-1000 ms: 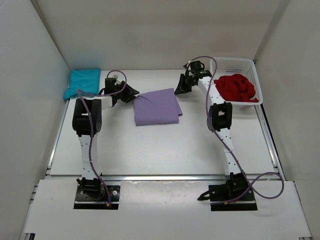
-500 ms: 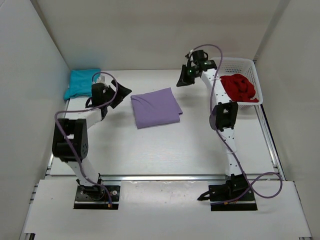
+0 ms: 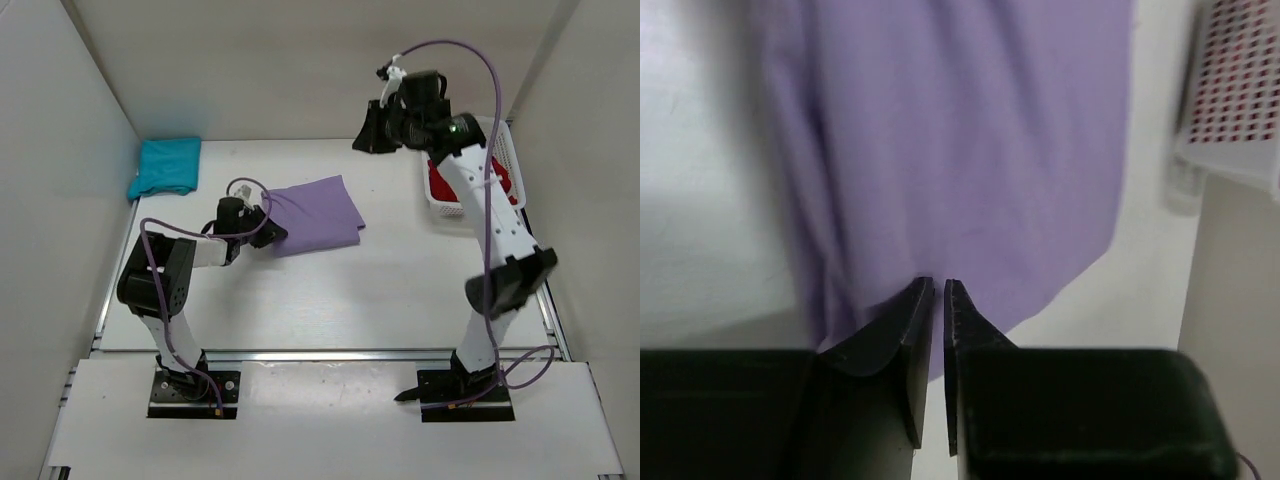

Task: Fold and stack the t-shirts
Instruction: Fold the long partially folded tshirt into a neat square

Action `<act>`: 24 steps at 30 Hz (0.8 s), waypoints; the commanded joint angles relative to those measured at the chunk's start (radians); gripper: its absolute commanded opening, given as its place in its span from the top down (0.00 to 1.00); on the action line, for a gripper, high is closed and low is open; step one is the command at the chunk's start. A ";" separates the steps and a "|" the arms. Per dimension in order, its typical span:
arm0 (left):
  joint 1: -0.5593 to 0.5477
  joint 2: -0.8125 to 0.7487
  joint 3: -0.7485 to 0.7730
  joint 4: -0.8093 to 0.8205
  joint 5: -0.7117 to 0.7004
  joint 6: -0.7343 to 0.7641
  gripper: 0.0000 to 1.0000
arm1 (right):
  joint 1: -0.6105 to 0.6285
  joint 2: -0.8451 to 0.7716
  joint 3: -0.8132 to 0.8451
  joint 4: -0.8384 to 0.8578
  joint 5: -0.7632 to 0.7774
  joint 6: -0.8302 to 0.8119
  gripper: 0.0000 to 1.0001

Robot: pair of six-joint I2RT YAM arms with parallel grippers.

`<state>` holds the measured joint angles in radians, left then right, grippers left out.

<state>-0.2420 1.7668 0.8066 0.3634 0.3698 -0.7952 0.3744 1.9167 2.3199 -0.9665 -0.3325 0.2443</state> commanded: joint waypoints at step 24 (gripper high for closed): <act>0.084 -0.164 -0.132 -0.108 -0.100 0.065 0.23 | -0.072 0.073 -1.038 0.959 -0.333 0.233 0.89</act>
<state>-0.1680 1.5841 0.6254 0.3161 0.3195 -0.7803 0.2977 2.0781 1.2827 -0.0849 -0.6411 0.4671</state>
